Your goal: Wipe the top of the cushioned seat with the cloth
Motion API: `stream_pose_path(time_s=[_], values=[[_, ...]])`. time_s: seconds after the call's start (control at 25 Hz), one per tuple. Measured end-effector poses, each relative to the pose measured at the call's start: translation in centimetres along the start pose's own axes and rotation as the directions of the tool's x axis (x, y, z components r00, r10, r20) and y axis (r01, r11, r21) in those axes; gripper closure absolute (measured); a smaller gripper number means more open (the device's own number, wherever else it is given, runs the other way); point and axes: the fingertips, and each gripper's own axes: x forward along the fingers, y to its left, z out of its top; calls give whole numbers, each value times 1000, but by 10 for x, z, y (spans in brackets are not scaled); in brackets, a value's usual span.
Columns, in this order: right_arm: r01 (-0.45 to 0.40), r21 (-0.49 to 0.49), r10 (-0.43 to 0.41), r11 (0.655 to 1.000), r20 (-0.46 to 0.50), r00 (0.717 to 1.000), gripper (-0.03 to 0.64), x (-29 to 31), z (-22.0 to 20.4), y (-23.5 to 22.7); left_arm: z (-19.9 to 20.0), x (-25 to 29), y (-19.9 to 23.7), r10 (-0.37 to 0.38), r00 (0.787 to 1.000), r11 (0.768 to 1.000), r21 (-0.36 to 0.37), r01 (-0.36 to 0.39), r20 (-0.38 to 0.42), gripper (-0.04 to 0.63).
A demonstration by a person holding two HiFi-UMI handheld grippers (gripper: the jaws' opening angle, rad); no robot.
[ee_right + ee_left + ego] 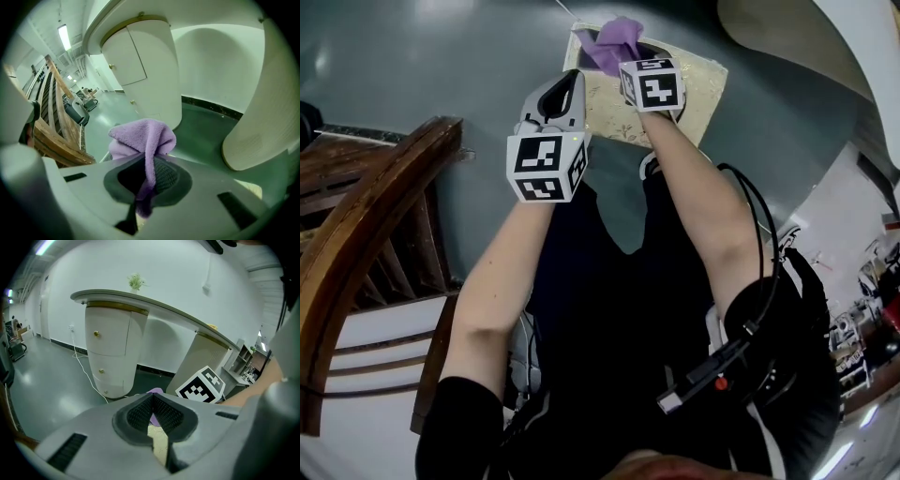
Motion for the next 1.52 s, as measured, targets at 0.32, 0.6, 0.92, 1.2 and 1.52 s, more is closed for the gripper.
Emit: stream_pose_path(time_s=[0.32,0.6,0.92,1.2,1.52], values=[[32,38,-33,999,12,999,592,-23,-28,-55,-11,16,-37,-10,1000,1000,27,10,-12,591],[76,40,-76,996,1,997,592,-51,-51,-99,-18,19,-72,-12,1000,998,68,13,-10,591],[130,51,-129,990,-21,991,592,-81,-78,-157,-25,17,-99,15,1000,997,82,-14,-19,591],[164,208,-151,964,-75,986,594,-109,-98,-201,-29,9,-120,-51,998,993,107,55,-40,591],[-81,290,11,954,234,972,594,-156,-31,-96,-22,-23,-75,-138,989,973,179,144,-44,591]])
